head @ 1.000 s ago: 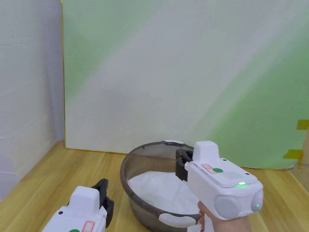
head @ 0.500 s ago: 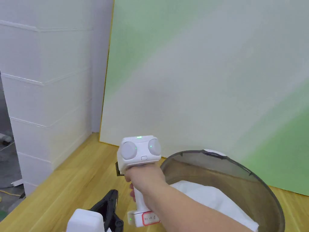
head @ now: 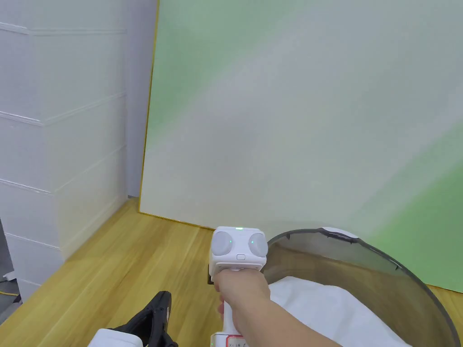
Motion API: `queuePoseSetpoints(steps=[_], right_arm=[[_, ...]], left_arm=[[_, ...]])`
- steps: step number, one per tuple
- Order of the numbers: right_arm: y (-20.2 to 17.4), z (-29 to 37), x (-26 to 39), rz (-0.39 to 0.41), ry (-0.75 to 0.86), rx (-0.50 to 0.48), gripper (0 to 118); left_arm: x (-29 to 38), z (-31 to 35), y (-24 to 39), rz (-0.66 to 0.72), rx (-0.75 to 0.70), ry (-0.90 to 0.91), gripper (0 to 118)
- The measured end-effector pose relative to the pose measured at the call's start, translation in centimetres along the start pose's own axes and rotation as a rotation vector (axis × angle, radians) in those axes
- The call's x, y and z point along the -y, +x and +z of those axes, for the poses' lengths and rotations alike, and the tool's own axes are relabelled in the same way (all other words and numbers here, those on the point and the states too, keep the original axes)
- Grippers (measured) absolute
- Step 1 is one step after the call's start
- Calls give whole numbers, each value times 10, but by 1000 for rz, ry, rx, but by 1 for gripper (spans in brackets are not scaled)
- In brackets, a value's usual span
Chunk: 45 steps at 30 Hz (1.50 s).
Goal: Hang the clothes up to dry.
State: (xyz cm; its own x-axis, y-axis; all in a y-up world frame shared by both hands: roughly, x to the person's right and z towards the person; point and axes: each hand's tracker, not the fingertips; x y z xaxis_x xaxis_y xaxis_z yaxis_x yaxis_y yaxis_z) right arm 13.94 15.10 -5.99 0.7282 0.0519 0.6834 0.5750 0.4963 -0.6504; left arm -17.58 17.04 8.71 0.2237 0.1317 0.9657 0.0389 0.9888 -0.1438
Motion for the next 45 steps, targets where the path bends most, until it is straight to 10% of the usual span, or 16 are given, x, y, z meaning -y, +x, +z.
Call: queuePoseSetpoints(steps=[28,36,45], right_arm=[[406,33,92,-347,81,244,0],[424,53,115,-342,168,242,0],[345,185,168,-64,699,40,0]], left_arm=[[0,-43,29,3,79,-52,2],[-6,-48,30,-5,68,-61,2],[-39,-66,34,-31,55,-21,2]])
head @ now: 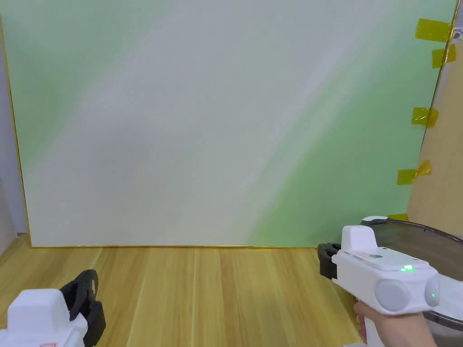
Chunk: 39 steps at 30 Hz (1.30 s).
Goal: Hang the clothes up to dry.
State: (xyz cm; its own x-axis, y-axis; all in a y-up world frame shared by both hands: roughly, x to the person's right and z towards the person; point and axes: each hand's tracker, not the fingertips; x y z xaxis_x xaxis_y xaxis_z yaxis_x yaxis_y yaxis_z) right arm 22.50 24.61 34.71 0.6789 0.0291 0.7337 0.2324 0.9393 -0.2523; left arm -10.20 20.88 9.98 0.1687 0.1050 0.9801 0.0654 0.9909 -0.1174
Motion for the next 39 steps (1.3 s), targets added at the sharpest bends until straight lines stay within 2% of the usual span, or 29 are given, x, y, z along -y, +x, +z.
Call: queuePoseSetpoints(steps=[2,5,7,8,10,11,19,21,23,28,30,31,33,36,39], right_arm=[[-15,34,3,48,110,19,0],[-28,76,8,31,227,50,0],[-35,96,16,77,291,93,0],[-38,104,20,77,298,108,0],[-40,113,28,-8,298,80,0],[-39,115,31,-25,288,64,0],[-31,120,39,-46,255,68,0],[-29,122,41,-25,256,87,0],[-21,126,43,-20,243,89,0],[5,134,51,-59,229,112,0],[17,138,55,-84,217,126,0],[23,140,58,-88,208,136,0],[36,141,65,-91,188,170,0],[58,142,71,-105,148,191,0],[87,139,62,-140,107,193,1]], left_arm=[[-6,-2,2,-5,1,21,2],[-13,-2,8,-32,-12,39,2],[-17,1,12,-28,-18,37,2],[-17,3,13,-13,-21,39,2],[-14,7,16,-5,-13,38,2],[-12,8,18,-10,-10,37,2],[-10,2,32,-11,27,23,2],[-14,-1,32,-3,145,27,2],[-22,-11,29,-30,346,-21,2],[-32,-60,34,-58,811,-248,3],[-28,-85,49,-93,879,-344,3],[-22,-98,61,-157,895,-359,3],[-13,-120,79,-243,860,-345,3],[-17,-136,81,-153,996,-387,3],[-20,-146,88,-200,961,-349,3]])
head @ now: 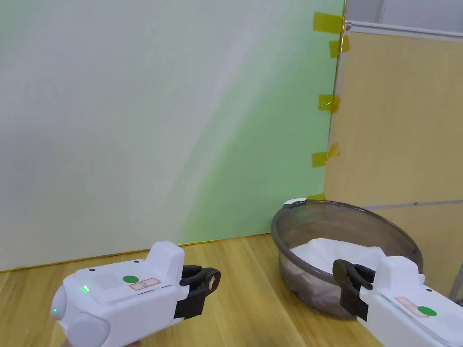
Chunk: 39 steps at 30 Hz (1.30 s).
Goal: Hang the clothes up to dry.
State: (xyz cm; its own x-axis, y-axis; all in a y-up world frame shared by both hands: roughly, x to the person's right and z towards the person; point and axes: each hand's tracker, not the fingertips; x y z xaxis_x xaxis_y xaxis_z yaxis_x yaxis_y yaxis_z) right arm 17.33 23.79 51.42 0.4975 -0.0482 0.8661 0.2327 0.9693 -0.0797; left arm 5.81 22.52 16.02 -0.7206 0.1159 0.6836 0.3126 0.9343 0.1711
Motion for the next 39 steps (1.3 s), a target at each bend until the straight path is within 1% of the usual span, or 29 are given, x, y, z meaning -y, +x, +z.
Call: queuePoseSetpoints(steps=[1,2,3,4,6,7,8,10,11,13,15,17,18,19,20,21,22,24,25,29,30,31,32,33,34,35,36,37,39], right_arm=[[10,-6,-8,-15,-22,-8,10],[21,-17,-22,-32,-65,-24,34],[32,-30,-38,-48,-112,-29,87],[42,-47,-54,-64,-186,-18,118],[64,-85,-78,-97,-350,-88,118],[74,-113,-91,-97,-432,-78,118],[80,-139,-101,-54,-515,-28,118],[85,-182,-113,110,-662,-14,118],[83,-200,-118,156,-725,9,118],[86,-241,-116,181,-880,8,118],[96,-277,-101,169,-1077,-81,118],[97,-307,-82,208,-1233,-95,118],[94,-319,-71,265,-1257,-52,118],[94,-328,-60,337,-1269,-47,118],[93,-338,-49,391,-1259,-53,118],[96,-348,-41,412,-1281,-76,118],[98,-358,-34,417,-1313,-61,118],[106,-371,-15,357,-1357,-56,118],[108,-377,-6,374,-1382,-26,118],[120,-387,17,386,-1371,-45,115],[124,-389,21,343,-1395,-39,103],[128,-390,19,279,-1441,-18,85],[133,-390,18,215,-1439,-7,64],[135,-388,16,187,-1421,-37,38],[136,-385,13,221,-1388,-96,18],[136,-388,11,250,-1355,-79,6],[136,-389,11,253,-1362,-66,6],[137,-390,10,280,-1342,-2,6],[132,-382,10,260,-1344,0,5]], left_arm=[[-1,-1,-3,-4,8,4,3],[-2,-1,-4,-9,38,-2,3],[-3,-2,-4,-20,36,0,3],[-4,-4,-6,-28,39,-7,3],[-4,-7,-9,-40,31,-28,3],[-2,-7,-10,-38,30,-34,3],[-1,-7,-13,-36,38,-30,3],[0,-7,-15,-26,60,-22,3],[0,-7,-16,-27,59,-24,3],[1,-8,-17,-49,50,-35,3],[3,-10,-19,-51,43,-45,3],[6,-10,-22,-40,44,-56,3],[8,-11,-23,-39,41,-53,3],[10,-11,-24,-37,39,-50,3],[10,-10,-26,-31,46,-56,3],[12,-10,-26,-14,45,-53,3],[12,-10,-27,-7,50,-58,3],[15,-9,-27,-7,48,-62,3],[17,-10,-27,-12,43,-65,3],[24,-7,-29,-11,54,-79,3],[26,-8,-30,-12,52,-80,3],[26,-8,-30,-8,42,-83,3],[27,-8,-31,5,47,-88,3],[27,-7,-33,29,65,-99,3],[27,-6,-34,35,72,-94,3],[27,-7,-33,37,71,-89,3],[27,-8,-33,37,65,-84,3],[27,-9,-33,36,61,-82,3],[27,-9,-31,26,57,-75,3]])
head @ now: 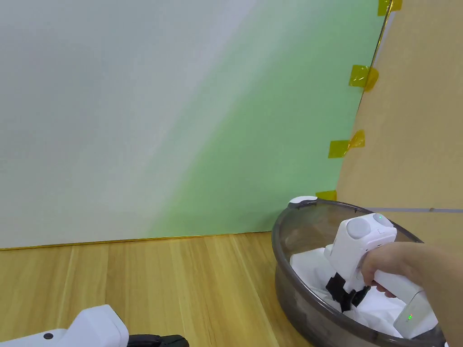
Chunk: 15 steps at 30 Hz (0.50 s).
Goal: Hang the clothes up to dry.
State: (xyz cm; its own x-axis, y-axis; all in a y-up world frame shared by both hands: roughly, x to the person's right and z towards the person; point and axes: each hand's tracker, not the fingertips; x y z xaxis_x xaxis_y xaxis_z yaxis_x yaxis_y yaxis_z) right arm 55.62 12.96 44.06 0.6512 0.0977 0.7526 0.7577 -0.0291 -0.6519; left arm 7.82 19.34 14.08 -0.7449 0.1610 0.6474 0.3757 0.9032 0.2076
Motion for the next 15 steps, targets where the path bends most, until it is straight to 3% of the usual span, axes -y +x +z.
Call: queuePoseSetpoints(steps=[2,10,14,15], right_arm=[[2,7,3,-22,24,-19,5],[14,114,46,-114,377,-55,5],[-2,186,87,-111,519,-33,5],[-5,204,96,-141,565,-2,5]], left_arm=[[0,-2,3,-22,-27,8,3],[0,14,13,18,-42,29,3],[5,19,28,36,-98,52,3],[6,21,31,51,-100,57,3]])
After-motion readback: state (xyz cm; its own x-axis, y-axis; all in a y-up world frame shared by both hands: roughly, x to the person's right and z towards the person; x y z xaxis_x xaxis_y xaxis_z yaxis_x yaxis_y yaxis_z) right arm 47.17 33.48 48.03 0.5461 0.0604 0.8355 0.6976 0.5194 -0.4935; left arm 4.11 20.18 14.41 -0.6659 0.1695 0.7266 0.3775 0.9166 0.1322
